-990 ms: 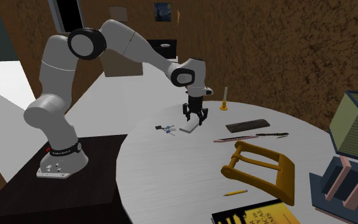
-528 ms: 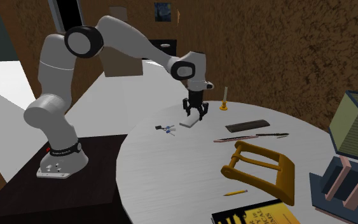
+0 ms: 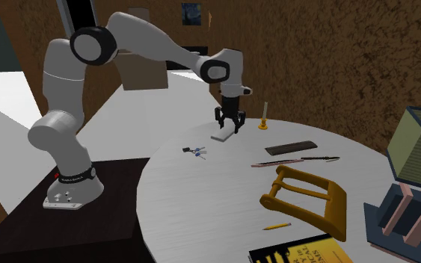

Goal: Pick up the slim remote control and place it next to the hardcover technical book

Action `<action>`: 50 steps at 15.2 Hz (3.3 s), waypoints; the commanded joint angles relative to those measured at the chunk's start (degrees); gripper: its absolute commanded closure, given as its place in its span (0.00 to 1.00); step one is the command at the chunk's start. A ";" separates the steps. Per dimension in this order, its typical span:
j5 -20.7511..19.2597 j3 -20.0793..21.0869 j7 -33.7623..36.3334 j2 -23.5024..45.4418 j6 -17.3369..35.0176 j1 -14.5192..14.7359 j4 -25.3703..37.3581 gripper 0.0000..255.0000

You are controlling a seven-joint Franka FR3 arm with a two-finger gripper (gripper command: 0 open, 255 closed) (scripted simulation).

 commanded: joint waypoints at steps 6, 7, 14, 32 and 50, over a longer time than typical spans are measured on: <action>0.52 -1.45 -4.80 -1.75 -1.26 -3.20 -0.44 1.00; 0.65 -1.83 -6.04 -1.98 -1.16 -4.01 -0.76 1.00; 1.63 -4.56 -14.76 -2.14 -1.05 -9.76 -1.00 1.00; 3.65 -7.62 -26.20 3.45 3.31 -17.54 0.18 1.00; 3.95 -7.48 -26.35 5.20 6.85 -17.60 -1.63 0.00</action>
